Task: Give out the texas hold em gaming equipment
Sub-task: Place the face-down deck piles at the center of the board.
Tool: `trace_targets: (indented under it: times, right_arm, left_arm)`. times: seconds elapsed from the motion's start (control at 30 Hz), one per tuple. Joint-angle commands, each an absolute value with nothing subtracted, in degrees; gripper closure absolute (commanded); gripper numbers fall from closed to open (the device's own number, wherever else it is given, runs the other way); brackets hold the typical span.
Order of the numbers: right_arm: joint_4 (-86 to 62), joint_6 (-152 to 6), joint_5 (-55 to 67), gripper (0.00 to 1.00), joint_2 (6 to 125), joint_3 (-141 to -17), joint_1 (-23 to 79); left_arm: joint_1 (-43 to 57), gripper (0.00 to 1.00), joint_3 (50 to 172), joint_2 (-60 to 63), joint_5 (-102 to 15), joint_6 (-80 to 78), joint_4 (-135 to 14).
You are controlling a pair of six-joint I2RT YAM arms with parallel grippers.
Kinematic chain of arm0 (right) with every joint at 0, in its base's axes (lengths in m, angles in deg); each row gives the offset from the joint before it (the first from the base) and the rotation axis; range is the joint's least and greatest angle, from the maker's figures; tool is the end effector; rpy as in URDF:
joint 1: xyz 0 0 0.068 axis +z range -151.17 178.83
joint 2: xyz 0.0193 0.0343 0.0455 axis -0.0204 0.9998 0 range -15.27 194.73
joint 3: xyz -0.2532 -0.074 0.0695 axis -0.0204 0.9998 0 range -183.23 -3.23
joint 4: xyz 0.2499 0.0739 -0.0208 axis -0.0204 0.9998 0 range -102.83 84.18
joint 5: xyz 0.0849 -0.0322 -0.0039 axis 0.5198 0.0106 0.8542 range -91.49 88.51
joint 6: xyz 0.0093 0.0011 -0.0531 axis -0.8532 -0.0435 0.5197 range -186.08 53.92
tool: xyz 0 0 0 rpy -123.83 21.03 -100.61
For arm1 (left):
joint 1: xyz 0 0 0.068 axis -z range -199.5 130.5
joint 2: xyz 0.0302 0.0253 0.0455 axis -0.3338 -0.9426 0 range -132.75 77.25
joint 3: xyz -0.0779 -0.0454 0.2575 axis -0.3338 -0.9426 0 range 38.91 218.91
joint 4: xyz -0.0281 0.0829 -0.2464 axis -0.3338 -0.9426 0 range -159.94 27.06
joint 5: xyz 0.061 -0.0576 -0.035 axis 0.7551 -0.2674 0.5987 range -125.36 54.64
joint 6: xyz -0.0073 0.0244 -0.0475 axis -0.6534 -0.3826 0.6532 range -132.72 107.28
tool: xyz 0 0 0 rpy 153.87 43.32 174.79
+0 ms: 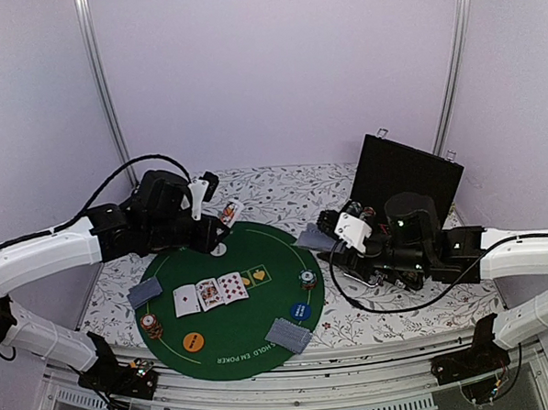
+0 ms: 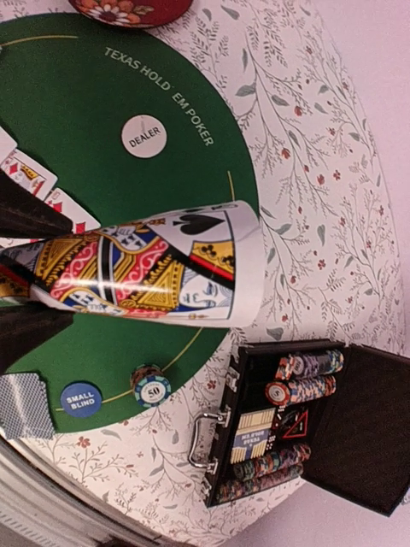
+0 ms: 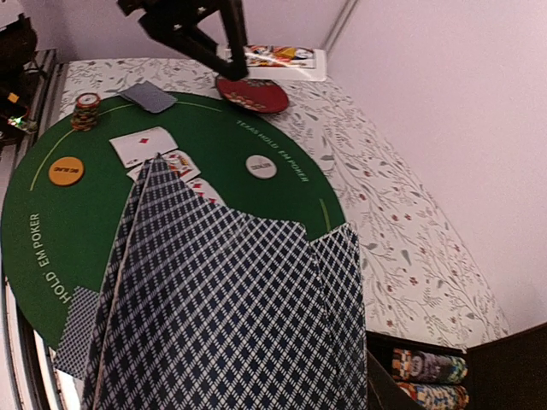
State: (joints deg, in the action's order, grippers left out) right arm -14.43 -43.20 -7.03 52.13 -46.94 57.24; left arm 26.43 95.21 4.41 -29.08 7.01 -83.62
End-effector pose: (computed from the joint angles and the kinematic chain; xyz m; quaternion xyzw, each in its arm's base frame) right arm 0.1435 0.2267 0.2726 -0.5191 0.6463 0.1321 0.5435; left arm 0.1983 -0.1994 0.2874 0.1790 0.8767 -0.1993 0.3995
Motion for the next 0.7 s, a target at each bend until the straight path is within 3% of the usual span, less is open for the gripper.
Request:
trace_targets:
  times: [0.0, 0.3, 0.67]
  right_arm:
    - [-22.8, -46.3, -3.5, 0.55, 56.7, -44.9, 61.2]
    - [-33.6, -48.1, -1.5, 0.55, 70.8, -47.5, 71.3]
    - [-37.7, -50.2, 4.0, 0.55, 91.4, -59.5, 78.9]
  left_arm:
    - [26.0, 0.71, 93.2, 8.2, -25.5, 9.8, -86.7]
    - [25.9, 0.71, 93.2, 12.8, -22.7, 10.7, -91.2]
    - [25.8, 0.71, 93.0, 16.2, -22.8, 11.6, -94.6]
